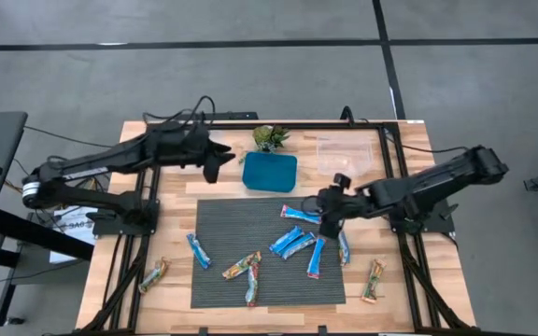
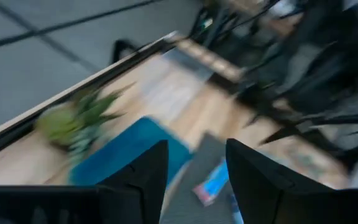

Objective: Pick and place Granola Bars by type
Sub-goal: Put the red granola bar into the left transparent bin

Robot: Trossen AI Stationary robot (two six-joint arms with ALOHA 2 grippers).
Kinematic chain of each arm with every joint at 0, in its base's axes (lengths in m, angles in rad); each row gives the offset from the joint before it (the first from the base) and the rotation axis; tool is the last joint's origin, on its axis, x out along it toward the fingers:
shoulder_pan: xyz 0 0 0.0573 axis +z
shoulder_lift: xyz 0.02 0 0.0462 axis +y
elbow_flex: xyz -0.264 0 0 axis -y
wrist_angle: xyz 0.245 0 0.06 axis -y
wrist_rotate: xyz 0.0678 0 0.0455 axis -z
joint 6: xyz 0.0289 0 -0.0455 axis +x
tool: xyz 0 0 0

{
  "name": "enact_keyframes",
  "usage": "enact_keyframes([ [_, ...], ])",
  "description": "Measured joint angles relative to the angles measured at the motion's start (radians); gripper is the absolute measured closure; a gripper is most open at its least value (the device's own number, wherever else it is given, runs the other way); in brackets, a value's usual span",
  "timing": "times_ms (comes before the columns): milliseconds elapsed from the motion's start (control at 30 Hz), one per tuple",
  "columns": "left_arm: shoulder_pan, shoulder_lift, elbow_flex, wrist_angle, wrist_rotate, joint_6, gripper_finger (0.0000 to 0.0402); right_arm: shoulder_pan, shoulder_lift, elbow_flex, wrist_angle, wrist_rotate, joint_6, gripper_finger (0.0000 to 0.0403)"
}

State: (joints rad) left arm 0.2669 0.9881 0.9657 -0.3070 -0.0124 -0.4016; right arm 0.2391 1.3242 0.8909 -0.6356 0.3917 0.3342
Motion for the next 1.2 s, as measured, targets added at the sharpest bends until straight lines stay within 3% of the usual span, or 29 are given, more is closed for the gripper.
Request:
enact_keyframes([
  [300,-0.153,-0.027,0.0,0.047,-0.085,-0.035,0.0249,-0.066,0.21,0.0,0.013,-0.144,-0.003,0.0209],
  [533,-0.202,-0.019,0.0,0.041,-0.141,-0.054,0.0249,-0.087,0.313,0.002,0.108,-0.236,-0.051,0.0222],
  [833,-0.221,-0.02,0.0,0.041,-0.161,-0.061,0.0249,-0.108,0.423,0.048,0.113,-0.225,-0.057,0.0237],
  [967,-0.222,-0.02,0.0,0.037,-0.161,-0.065,0.0249,-0.116,0.459,0.077,0.113,-0.228,-0.057,0.0273],
  [1200,-0.222,-0.02,0.0,0.034,-0.161,-0.071,0.0249,-0.116,0.456,0.12,0.083,-0.236,-0.057,0.0373],
])
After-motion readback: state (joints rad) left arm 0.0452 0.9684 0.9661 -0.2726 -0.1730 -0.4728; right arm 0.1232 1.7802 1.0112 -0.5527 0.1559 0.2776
